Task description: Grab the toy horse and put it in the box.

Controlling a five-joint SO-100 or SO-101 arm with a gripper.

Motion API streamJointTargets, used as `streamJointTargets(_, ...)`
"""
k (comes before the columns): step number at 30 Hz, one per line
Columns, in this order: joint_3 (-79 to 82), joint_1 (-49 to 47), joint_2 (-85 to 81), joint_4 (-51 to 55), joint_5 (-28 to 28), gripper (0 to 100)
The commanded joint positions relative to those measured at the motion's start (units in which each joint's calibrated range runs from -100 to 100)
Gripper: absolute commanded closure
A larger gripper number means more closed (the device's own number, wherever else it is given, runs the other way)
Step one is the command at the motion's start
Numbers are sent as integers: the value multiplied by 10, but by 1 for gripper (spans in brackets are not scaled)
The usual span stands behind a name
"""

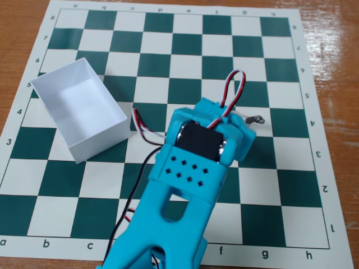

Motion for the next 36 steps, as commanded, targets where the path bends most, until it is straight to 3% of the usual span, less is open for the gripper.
streamJointTargets(1,-46,20,52,-59,0,84)
streamJointTargets(6,-88,41,128,-87,2,95)
streamJointTargets(17,-130,57,258,-92,-16,99)
streamJointTargets(21,-213,62,360,-90,-61,98)
streamJointTargets(25,-249,62,401,-92,-82,90)
streamJointTargets(36,-252,19,434,-85,-99,78)
